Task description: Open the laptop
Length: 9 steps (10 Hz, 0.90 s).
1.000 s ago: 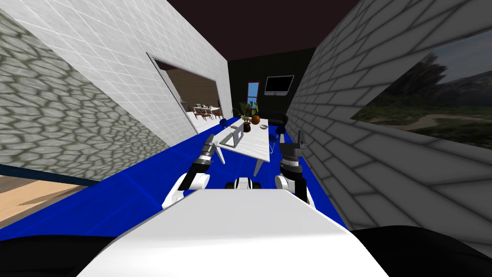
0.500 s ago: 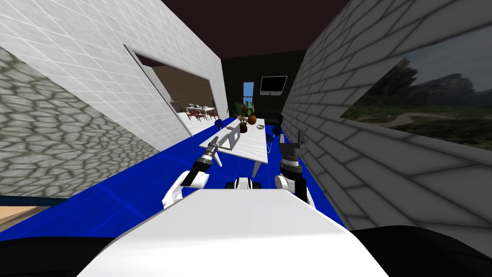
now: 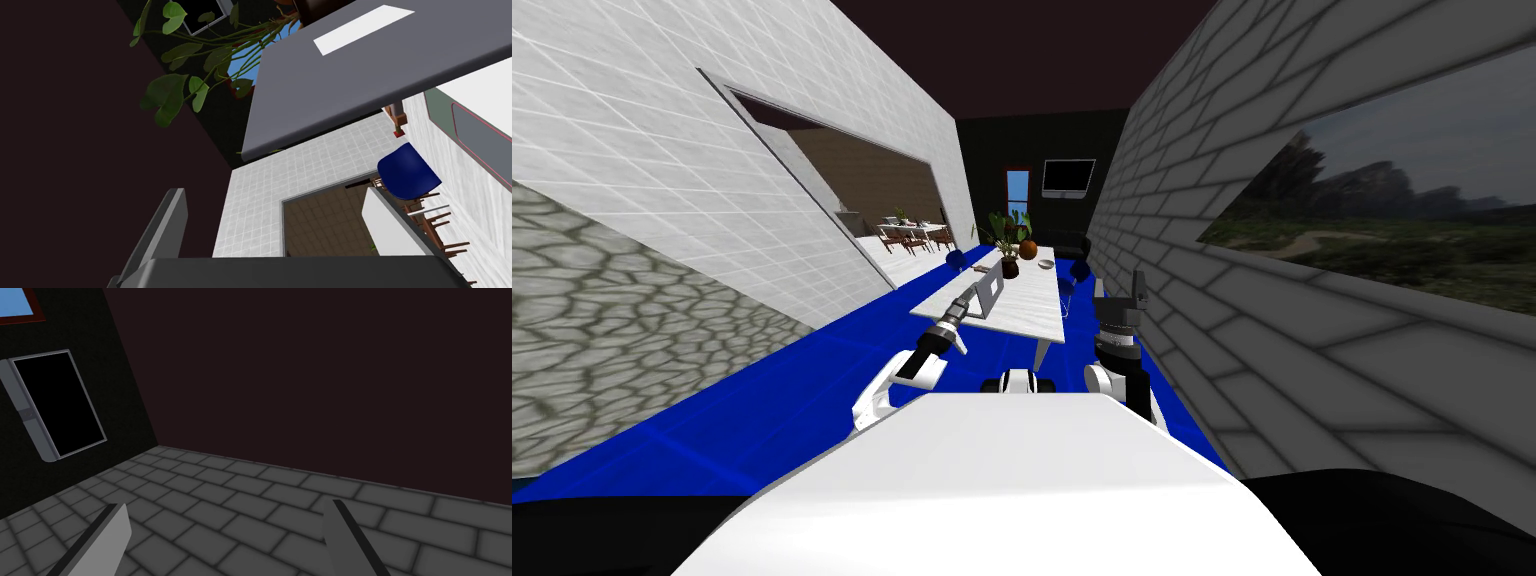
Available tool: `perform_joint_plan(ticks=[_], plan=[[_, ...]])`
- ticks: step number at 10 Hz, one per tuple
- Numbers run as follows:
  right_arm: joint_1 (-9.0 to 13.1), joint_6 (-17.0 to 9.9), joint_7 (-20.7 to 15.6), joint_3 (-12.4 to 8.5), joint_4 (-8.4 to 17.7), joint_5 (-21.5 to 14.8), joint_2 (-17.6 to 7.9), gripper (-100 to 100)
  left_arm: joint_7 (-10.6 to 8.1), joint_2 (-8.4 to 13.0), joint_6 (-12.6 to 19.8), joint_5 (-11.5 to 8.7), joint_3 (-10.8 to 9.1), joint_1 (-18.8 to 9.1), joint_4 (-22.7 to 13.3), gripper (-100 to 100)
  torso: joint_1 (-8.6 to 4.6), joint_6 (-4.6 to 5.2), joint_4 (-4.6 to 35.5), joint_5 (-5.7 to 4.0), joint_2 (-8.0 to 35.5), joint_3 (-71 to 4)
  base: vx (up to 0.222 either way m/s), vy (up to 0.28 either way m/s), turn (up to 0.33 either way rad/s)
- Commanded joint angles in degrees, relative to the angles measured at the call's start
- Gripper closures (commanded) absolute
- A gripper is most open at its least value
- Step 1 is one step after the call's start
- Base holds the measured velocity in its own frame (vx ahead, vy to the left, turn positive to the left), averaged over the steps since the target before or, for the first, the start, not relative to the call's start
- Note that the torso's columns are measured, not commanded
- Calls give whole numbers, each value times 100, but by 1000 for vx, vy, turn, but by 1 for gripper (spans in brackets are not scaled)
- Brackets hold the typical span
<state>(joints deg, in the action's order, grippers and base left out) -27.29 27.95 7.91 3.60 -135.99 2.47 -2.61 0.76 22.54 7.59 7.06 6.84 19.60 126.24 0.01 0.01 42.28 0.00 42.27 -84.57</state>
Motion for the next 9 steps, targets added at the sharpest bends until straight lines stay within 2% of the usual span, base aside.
perform_joint_plan(ticks=[1, 2, 3, 4, 5, 6, 7, 9], plan=[[0, 0, 0, 0, 0, 0, 0, 0, 52, 281, 326, 141, 73, -84, -88, -100, -3, -2, 0, -1, 2, 1, 73, -6, -120], [0, 0, 0, 0, 0, 0, 0, 0, 66, 353, 407, 180, 94, -113, -117, -100, -1, -2, 0, -1, 2, 1, 80, 7, -109], [0, 0, 0, 0, 0, 0, 0, 0, 63, 282, 347, 164, 91, -89, -81, -100, 3, -2, 0, 0, -1, -1, 37, 6, -21], [0, 0, 0, 0, 0, 0, 0, 0, 50, 328, 512, 152, 78, -91, 54, -100, 1, -4, 3, 0, 12, 6, 89, -26, -23], [-1, 0, 0, 0, 0, 0, 0, 0, 63, 300, 433, 166, 91, -92, -12, -100, -10, -1, 0, -3, -4, -1, 56, -16, -4], [0, 0, 0, 0, 0, 0, 0, 0, 62, 302, 454, 166, 90, -93, 0, 100, -5, -1, 0, -2, 4, 1, 7, 0, 10], [0, 0, 0, 0, 0, 0, 0, 0, -104, 181, 466, -4, 98, -111, -23, 100, -1, 3, 6, 0, 16, 9, 22, 65, 24], [0, 0, 0, -1, 0, 0, -1, 0, -274, 57, 477, -177, 108, -134, -39, 100, 49, 3, -9, 33, 3, 4, 11, 126, 13]])
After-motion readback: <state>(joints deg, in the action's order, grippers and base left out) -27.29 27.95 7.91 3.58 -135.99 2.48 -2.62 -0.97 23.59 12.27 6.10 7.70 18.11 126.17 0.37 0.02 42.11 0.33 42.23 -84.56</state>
